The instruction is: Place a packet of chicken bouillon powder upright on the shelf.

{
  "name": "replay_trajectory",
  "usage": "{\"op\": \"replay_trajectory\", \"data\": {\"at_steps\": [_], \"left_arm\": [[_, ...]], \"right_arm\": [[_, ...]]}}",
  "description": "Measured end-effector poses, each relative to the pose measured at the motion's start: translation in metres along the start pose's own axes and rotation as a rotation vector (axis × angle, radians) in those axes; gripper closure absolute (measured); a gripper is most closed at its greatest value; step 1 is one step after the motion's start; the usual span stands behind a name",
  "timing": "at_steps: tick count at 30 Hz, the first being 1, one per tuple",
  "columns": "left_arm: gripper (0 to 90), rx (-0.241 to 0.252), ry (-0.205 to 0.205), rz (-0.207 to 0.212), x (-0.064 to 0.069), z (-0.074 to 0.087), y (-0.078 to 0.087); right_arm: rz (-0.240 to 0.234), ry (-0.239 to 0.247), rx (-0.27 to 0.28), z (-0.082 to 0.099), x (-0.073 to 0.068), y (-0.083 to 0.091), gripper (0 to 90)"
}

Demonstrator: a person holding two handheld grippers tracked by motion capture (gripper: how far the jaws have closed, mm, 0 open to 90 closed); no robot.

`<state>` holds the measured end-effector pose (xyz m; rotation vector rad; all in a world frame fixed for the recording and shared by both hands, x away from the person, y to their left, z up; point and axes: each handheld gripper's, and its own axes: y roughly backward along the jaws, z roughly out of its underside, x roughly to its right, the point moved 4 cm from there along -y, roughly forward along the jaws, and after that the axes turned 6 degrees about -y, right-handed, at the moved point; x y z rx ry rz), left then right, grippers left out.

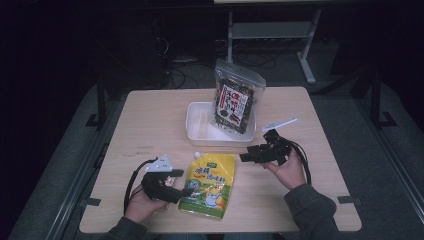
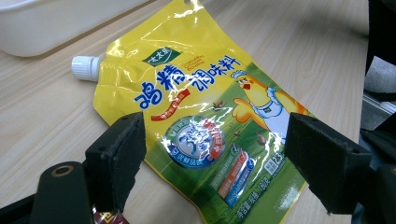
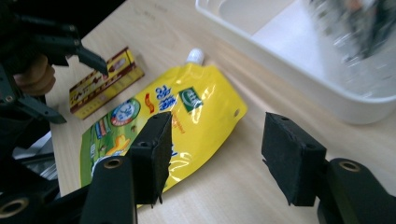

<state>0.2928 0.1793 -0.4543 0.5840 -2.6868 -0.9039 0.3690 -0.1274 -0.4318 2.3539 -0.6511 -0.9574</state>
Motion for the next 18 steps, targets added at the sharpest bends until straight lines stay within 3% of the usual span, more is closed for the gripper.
{"op": "replay_trajectory", "data": {"at_steps": [10,18], "left_arm": [[20.1,-0.011,-0.006,-0.005,0.0,0.0,-0.001],[20.2,-0.011,-0.005,-0.005,0.0,0.0,-0.001]], "right_arm": [[0.005,-0.06,-0.114,0.005,0.003,-0.039,47.5],[0.01,-0.094,-0.166,0.008,0.007,-0.06,54.4]]}}
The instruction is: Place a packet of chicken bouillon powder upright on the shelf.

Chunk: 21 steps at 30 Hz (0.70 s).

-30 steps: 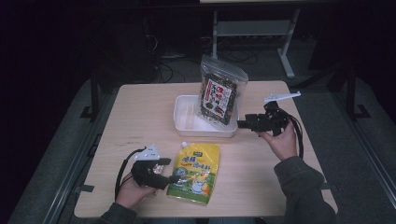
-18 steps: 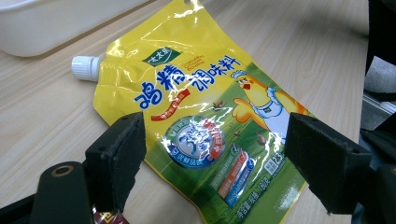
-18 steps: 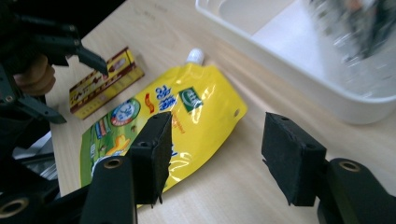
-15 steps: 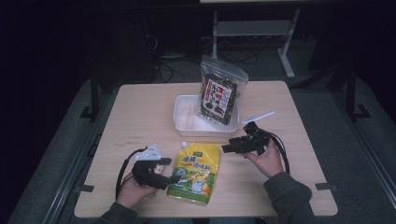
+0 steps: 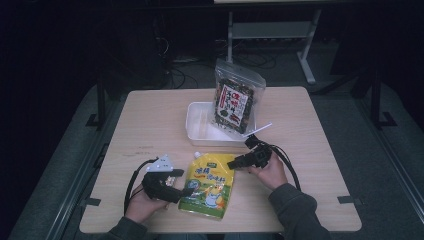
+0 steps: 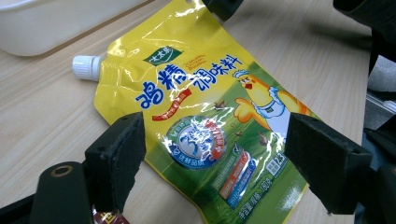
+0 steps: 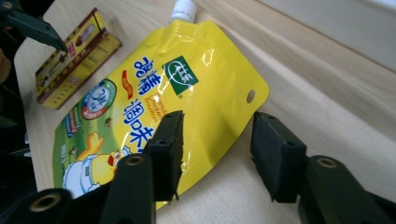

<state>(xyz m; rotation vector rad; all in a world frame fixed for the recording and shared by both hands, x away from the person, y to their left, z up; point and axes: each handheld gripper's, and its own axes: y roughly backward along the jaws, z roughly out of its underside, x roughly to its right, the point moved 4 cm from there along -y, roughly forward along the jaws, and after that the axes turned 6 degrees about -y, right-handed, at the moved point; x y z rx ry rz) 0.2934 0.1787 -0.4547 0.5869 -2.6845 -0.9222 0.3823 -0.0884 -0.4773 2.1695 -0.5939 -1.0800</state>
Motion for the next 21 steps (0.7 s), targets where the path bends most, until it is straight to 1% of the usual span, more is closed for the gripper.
{"op": "replay_trajectory", "data": {"at_steps": [3,4,6,9,10,11,12,16,18,19,20,21], "left_arm": [[20.1,0.0,0.003,0.0,0.0,0.0,0.0],[20.1,-0.001,0.003,0.0,-0.001,0.0,-0.001],[20.2,-0.003,0.002,0.001,-0.001,0.0,-0.001],[20.1,-0.005,0.003,0.0,-0.001,0.0,-0.001],[20.2,-0.004,0.004,0.0,-0.001,0.0,-0.002],[20.2,-0.004,0.004,0.0,-0.001,0.0,-0.002],[20.1,-0.003,0.009,0.001,-0.002,0.001,-0.002],[20.2,-0.009,0.01,0.005,-0.002,0.001,-0.003],[20.2,-0.01,0.013,0.006,-0.002,0.001,-0.003],[20.1,-0.01,0.014,0.007,-0.002,0.001,-0.004],[20.1,-0.01,0.019,0.005,-0.002,0.001,-0.004],[19.8,-0.01,0.019,0.005,-0.002,0.001,-0.004]], "right_arm": [[0.001,-0.007,-0.008,0.0,0.001,-0.003,56.8],[-0.005,-0.011,-0.013,0.0,0.002,-0.006,62.0],[-0.01,-0.016,-0.022,0.0,0.002,-0.008,68.2],[-0.006,-0.018,-0.03,0.0,0.004,-0.008,79.8],[-0.024,-0.026,-0.029,0.0,0.004,-0.008,84.2],[-0.024,-0.026,-0.029,0.0,0.004,-0.008,84.2],[-0.057,-0.034,-0.028,0.0,0.003,-0.007,88.9],[-0.062,-0.017,-0.036,0.001,-0.001,-0.001,89.5],[-0.066,-0.017,-0.033,0.002,-0.002,0.0,89.5],[-0.071,-0.014,-0.026,0.002,-0.004,0.003,89.5],[-0.084,-0.01,-0.008,0.002,-0.006,0.008,89.6],[-0.084,-0.01,-0.008,0.002,-0.006,0.008,89.6]]}}
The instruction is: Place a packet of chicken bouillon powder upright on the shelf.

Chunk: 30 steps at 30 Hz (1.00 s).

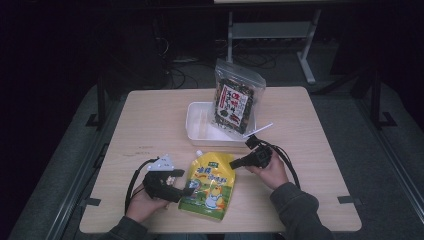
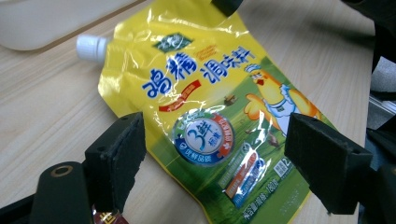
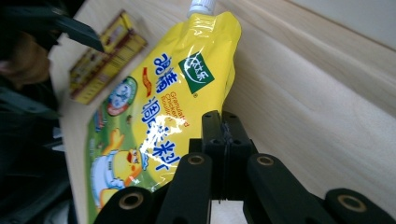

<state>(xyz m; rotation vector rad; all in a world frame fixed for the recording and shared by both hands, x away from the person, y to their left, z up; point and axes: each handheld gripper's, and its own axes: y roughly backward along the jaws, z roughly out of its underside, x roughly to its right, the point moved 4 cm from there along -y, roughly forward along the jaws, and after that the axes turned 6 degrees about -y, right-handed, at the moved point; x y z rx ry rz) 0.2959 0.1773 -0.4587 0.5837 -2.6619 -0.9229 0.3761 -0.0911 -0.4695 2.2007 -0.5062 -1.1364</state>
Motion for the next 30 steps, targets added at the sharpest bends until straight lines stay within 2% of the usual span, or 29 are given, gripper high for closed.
{"op": "replay_trajectory", "data": {"at_steps": [3,8,10,18,19,23,24,25,26,27,30], "left_arm": [[18.7,-0.001,-0.001,-0.01,-0.002,0.0,0.0],[17.4,0.0,0.016,-0.001,-0.001,0.001,-0.002],[17.1,-0.001,0.023,0.011,-0.001,0.001,-0.004],[18.0,-0.005,0.037,0.045,0.0,0.001,-0.01],[18.8,-0.002,0.044,0.065,-0.001,0.002,-0.01],[27.2,0.012,0.044,0.123,-0.001,0.003,-0.011],[29.8,0.012,0.044,0.123,-0.001,0.003,-0.011],[33.0,0.023,0.051,0.149,-0.001,0.002,-0.01],[35.8,0.023,0.051,0.149,-0.001,0.002,-0.01],[39.0,0.04,0.059,0.171,-0.001,0.002,-0.009],[45.5,0.05,0.071,0.179,-0.002,0.002,-0.008]], "right_arm": [[-0.023,0.023,0.039,0.002,-0.009,0.013,89.5],[-0.053,0.05,0.079,0.004,-0.018,0.026,89.5],[-0.071,0.071,0.103,0.006,-0.026,0.034,89.5],[-0.1,0.128,0.125,0.01,-0.043,0.046,89.6],[-0.111,0.132,0.127,0.01,-0.045,0.047,89.5],[-0.142,0.146,0.133,0.011,-0.049,0.05,89.5],[-0.142,0.146,0.133,0.011,-0.049,0.05,89.5],[-0.145,0.16,0.131,0.011,-0.052,0.051,89.5],[-0.145,0.16,0.131,0.011,-0.052,0.051,89.5],[-0.148,0.166,0.126,0.011,-0.054,0.052,89.5],[-0.15,0.174,0.122,0.011,-0.055,0.053,89.5]]}}
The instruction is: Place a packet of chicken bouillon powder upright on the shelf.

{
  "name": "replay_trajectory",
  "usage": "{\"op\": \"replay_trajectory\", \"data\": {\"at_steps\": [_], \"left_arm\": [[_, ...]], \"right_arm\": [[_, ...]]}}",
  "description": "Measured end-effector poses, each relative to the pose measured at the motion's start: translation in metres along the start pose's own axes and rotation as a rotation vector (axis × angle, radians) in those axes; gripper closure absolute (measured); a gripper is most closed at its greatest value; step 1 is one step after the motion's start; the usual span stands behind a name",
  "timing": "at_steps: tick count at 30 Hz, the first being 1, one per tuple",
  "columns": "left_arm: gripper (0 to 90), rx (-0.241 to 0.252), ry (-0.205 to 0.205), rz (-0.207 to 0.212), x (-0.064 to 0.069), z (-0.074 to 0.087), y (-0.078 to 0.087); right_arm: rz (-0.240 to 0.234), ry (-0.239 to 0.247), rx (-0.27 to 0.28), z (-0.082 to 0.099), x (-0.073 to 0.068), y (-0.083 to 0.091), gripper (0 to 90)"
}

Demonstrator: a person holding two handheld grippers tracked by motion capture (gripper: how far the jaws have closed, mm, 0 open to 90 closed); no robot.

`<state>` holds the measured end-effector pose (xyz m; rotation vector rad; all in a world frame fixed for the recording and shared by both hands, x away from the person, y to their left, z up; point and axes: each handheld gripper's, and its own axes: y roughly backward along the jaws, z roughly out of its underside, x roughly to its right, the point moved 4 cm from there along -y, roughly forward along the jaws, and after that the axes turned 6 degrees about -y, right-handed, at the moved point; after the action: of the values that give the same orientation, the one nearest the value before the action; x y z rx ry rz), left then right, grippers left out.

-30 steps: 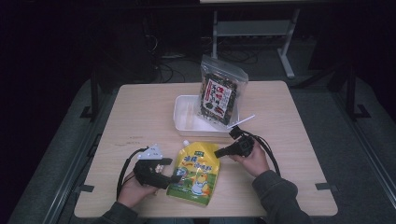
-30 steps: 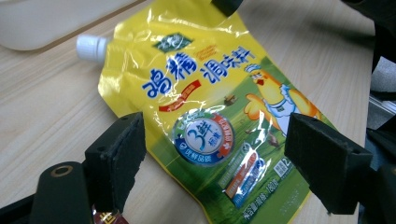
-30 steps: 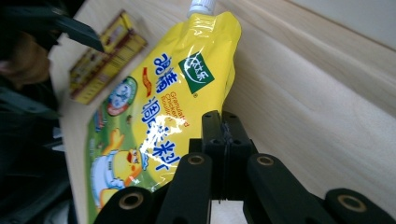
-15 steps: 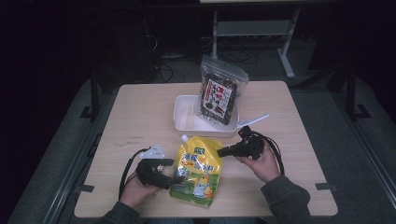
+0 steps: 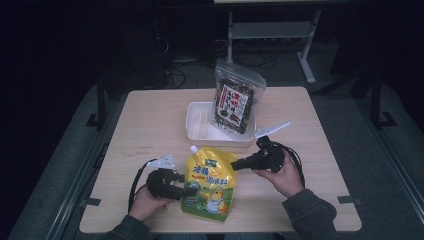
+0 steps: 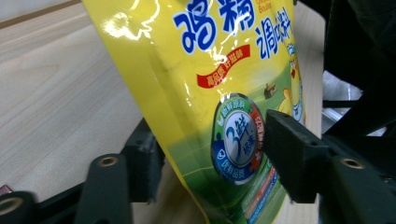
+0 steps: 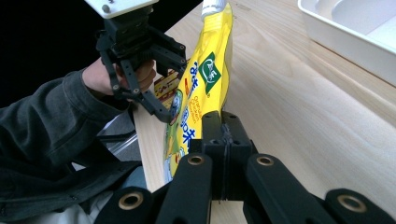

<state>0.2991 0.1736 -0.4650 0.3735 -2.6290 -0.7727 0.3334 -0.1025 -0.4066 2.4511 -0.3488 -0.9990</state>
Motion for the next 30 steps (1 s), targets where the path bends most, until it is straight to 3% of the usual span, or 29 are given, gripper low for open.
{"op": "replay_trajectory", "data": {"at_steps": [8,14,20,30], "left_arm": [[66.3,0.043,0.013,0.036,-0.002,0.0,0.008],[75.5,0.055,-0.002,0.051,0.001,-0.002,0.008],[75.9,0.061,-0.015,0.055,0.004,-0.004,0.008],[75.6,0.06,-0.038,0.054,0.007,-0.006,0.009]], "right_arm": [[-0.01,0.014,-0.039,-0.003,-0.001,0.005,89.0],[-0.012,0.019,-0.092,-0.011,-0.003,0.005,78.2],[-0.002,0.018,-0.138,-0.031,-0.006,0.001,65.0],[0.009,0.031,-0.232,-0.061,-0.011,-0.017,67.1]]}}
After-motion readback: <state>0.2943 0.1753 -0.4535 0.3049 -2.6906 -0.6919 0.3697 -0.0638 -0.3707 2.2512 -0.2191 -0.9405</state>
